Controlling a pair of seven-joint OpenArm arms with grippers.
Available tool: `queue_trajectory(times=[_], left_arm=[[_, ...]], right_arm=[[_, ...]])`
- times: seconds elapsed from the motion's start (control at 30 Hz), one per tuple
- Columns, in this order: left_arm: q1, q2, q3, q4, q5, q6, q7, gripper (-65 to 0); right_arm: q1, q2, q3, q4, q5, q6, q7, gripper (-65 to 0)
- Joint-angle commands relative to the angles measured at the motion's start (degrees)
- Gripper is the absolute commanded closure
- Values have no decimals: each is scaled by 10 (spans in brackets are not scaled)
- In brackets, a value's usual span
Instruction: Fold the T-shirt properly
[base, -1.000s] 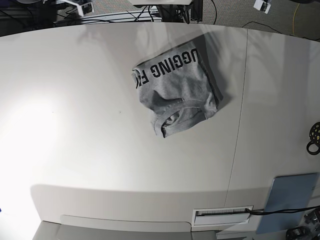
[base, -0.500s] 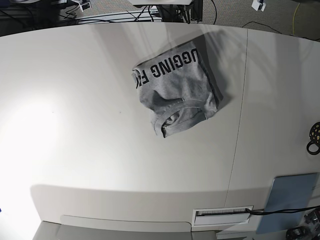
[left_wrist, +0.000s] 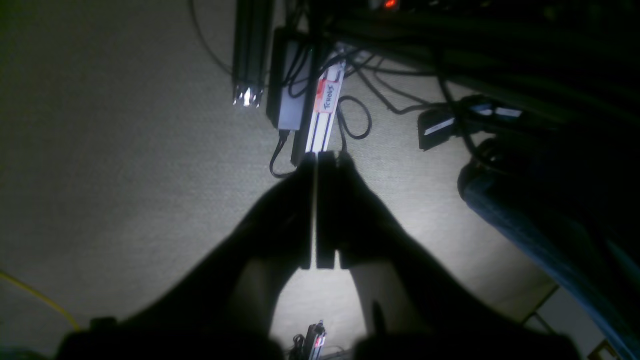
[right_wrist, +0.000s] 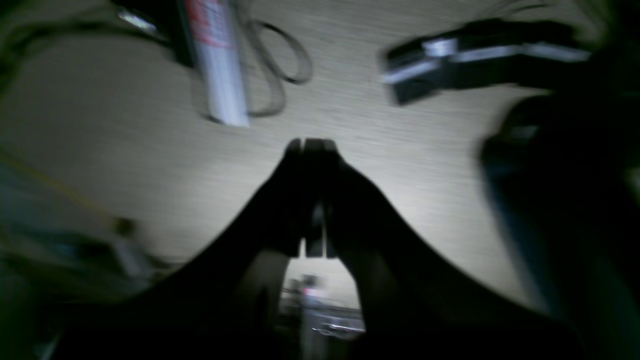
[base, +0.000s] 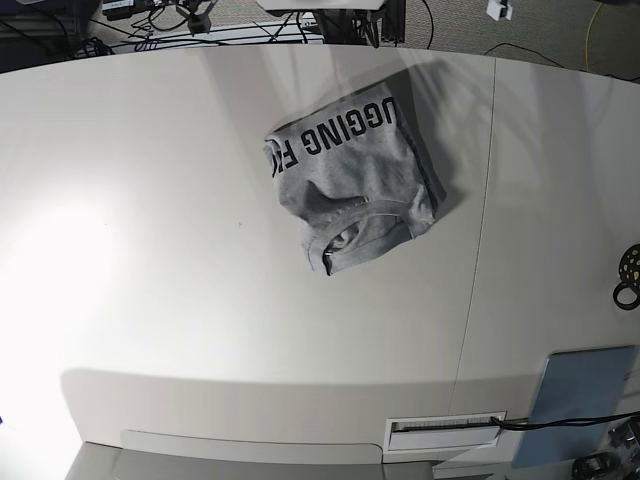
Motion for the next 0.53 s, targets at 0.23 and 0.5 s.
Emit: queue_trajectory(times=[0.23,0.5], left_arm=[[-21,52,-1,-21,80,51,-24,0],[-58,60,-1,-88,81,49,-23,0]], right_arm=[[63,5,130,-89,25,156,11,0],[65,5,149,-92,23,181,5,0]])
